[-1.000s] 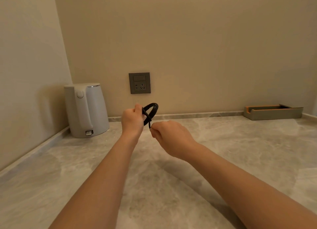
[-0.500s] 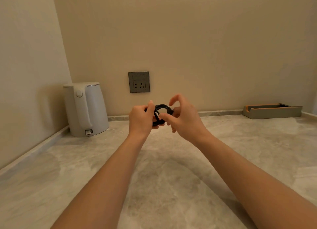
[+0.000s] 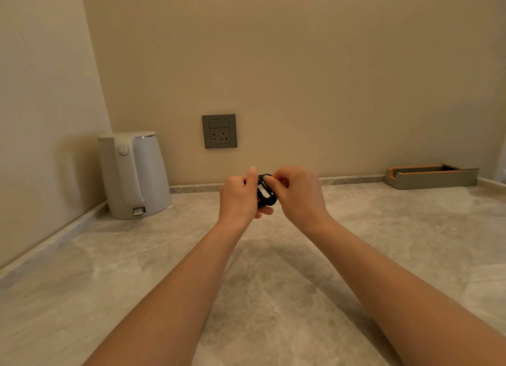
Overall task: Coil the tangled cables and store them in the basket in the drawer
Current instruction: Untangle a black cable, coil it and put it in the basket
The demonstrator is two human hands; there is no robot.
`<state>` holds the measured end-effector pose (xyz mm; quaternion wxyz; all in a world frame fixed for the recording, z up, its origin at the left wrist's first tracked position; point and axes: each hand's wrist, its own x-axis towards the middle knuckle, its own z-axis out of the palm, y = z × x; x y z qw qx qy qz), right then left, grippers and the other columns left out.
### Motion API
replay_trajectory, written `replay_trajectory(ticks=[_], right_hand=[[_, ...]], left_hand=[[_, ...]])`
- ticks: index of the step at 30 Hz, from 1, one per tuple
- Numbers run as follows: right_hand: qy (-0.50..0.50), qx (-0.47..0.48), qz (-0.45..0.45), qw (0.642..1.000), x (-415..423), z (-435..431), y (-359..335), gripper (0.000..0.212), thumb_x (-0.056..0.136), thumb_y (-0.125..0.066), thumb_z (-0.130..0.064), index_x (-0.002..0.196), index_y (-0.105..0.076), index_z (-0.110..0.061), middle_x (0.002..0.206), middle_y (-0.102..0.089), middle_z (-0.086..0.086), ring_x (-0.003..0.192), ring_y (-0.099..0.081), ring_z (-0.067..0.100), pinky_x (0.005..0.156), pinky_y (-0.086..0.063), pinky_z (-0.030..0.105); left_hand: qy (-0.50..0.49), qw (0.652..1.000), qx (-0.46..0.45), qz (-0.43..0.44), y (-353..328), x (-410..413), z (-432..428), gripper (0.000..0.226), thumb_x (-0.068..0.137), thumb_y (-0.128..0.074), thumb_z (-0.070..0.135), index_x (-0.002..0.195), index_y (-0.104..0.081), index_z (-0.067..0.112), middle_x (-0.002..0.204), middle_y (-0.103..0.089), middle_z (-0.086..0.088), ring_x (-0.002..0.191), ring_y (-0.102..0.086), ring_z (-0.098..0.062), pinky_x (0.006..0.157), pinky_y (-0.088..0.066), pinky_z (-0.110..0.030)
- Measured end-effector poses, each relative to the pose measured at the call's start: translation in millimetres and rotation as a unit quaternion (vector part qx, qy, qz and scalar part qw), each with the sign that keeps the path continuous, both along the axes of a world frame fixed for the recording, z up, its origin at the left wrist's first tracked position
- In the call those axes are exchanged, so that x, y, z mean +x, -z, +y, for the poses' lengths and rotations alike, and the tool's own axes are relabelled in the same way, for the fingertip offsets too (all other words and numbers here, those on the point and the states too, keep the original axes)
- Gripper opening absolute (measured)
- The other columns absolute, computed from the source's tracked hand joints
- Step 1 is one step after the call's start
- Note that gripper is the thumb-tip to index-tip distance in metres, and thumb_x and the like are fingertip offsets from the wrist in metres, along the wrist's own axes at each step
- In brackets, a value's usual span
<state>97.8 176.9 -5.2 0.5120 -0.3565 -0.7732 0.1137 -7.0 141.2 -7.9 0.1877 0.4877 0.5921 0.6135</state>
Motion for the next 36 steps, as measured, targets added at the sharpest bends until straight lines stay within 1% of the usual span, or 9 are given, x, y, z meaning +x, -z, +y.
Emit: replay_trajectory(ticks=[5, 8, 11, 17, 24, 27, 29, 32, 36], right_hand=[[-0.018, 0.015, -0.101, 0.995, -4.4, -3.9, 1.4, 0.022, 0.091, -0.059, -0.025, 0.078, -0.065, -0.009, 0.065, -0.054, -0.001, 0.064, -0.049, 0.019, 0.06, -0.034, 0.03], [0.007, 0.04, -0.135, 0.99, -6.2, -5.5, 1.7, 0.018, 0.092, -0.057, -0.026, 0.086, -0.062, -0.01, 0.076, -0.054, -0.001, 0.074, -0.051, 0.02, 0.063, -0.033, 0.029], [0.024, 0.057, -0.141, 0.988, -5.7, -3.5, 3.7, 0.018, 0.095, -0.051, -0.026, 0.088, -0.059, -0.011, 0.083, -0.054, 0.0, 0.078, -0.051, 0.022, 0.065, -0.035, 0.031], [0.012, 0.081, -0.113, 0.99, -6.0, -1.0, 5.3, 0.017, 0.097, -0.046, -0.017, 0.091, -0.058, -0.006, 0.088, -0.057, 0.005, 0.077, -0.045, 0.019, 0.066, -0.03, 0.028], [0.006, 0.065, -0.078, 0.995, -5.7, 5.4, 5.9, 0.02, 0.097, -0.043, -0.013, 0.085, -0.057, -0.006, 0.083, -0.057, 0.006, 0.076, -0.048, 0.021, 0.066, -0.034, 0.032], [-0.013, 0.04, -0.042, 0.998, -7.2, 5.7, 6.5, 0.018, 0.096, -0.046, -0.013, 0.087, -0.06, -0.007, 0.084, -0.058, 0.003, 0.078, -0.047, 0.017, 0.068, -0.034, 0.03], [-0.026, 0.048, -0.011, 0.998, -7.1, 3.6, 6.3, 0.012, 0.094, -0.052, -0.016, 0.093, -0.062, -0.01, 0.087, -0.056, -0.002, 0.08, -0.048, 0.014, 0.069, -0.036, 0.026], [-0.049, 0.048, 0.0, 0.998, -4.6, 0.8, 5.7, 0.017, 0.09, -0.061, -0.021, 0.106, -0.06, -0.015, 0.098, -0.049, -0.005, 0.082, -0.046, 0.002, 0.072, -0.038, 0.011], [-0.053, 0.034, 0.024, 0.998, -2.7, 3.0, 3.8, 0.006, 0.087, -0.065, -0.017, 0.091, -0.065, -0.013, 0.092, -0.043, -0.009, 0.08, -0.043, -0.008, 0.067, -0.035, 0.007]], left_hand=[[-0.014, 0.997, -0.01, -0.07, -2.3, -3.9, 1.5, 0.046, 0.103, -0.034, 0.031, 0.083, -0.062, 0.001, 0.067, -0.062, -0.012, 0.039, -0.061, -0.014, 0.04, -0.052, -0.025], [-0.014, 0.995, -0.024, -0.095, -2.7, -3.2, 2.3, 0.048, 0.104, -0.031, 0.031, 0.078, -0.062, 0.006, 0.075, -0.063, -0.013, 0.049, -0.063, -0.017, 0.042, -0.054, -0.026], [-0.003, 0.991, -0.034, -0.126, -2.3, -0.3, 3.5, 0.048, 0.104, -0.028, 0.032, 0.087, -0.061, 0.002, 0.083, -0.062, -0.014, 0.059, -0.062, -0.017, 0.046, -0.056, -0.029], [0.021, 0.984, -0.02, -0.175, -3.9, 5.6, 0.5, 0.046, 0.104, -0.028, 0.032, 0.078, -0.058, 0.008, 0.066, -0.056, -0.003, 0.057, -0.061, -0.012, 0.055, -0.058, -0.029], [0.054, 0.976, 0.003, -0.211, -5.4, 12.1, -0.7, 0.046, 0.105, -0.029, 0.028, 0.072, -0.055, 0.008, 0.038, -0.054, 0.009, 0.04, -0.058, -0.002, 0.047, -0.055, -0.022], [0.061, 0.975, 0.011, -0.213, -6.3, 11.3, -0.9, 0.045, 0.105, -0.029, 0.028, 0.076, -0.057, 0.007, 0.043, -0.058, 0.007, 0.044, -0.061, -0.003, 0.047, -0.054, -0.021], [0.064, 0.97, 0.011, -0.233, -6.7, 9.4, 0.3, 0.045, 0.105, -0.029, 0.03, 0.082, -0.059, 0.007, 0.057, -0.063, 0.0, 0.055, -0.065, -0.007, 0.049, -0.055, -0.022], [0.056, 0.961, 0.013, -0.272, -7.6, 5.0, 2.9, 0.043, 0.105, -0.027, 0.033, 0.095, -0.059, 0.004, 0.08, -0.064, -0.01, 0.073, -0.066, -0.017, 0.052, -0.055, -0.024], [0.057, 0.958, 0.018, -0.28, -7.3, 3.6, 1.9, 0.044, 0.105, -0.027, 0.033, 0.085, -0.057, 0.009, 0.074, -0.061, -0.007, 0.07, -0.064, -0.016, 0.061, -0.057, -0.028]])
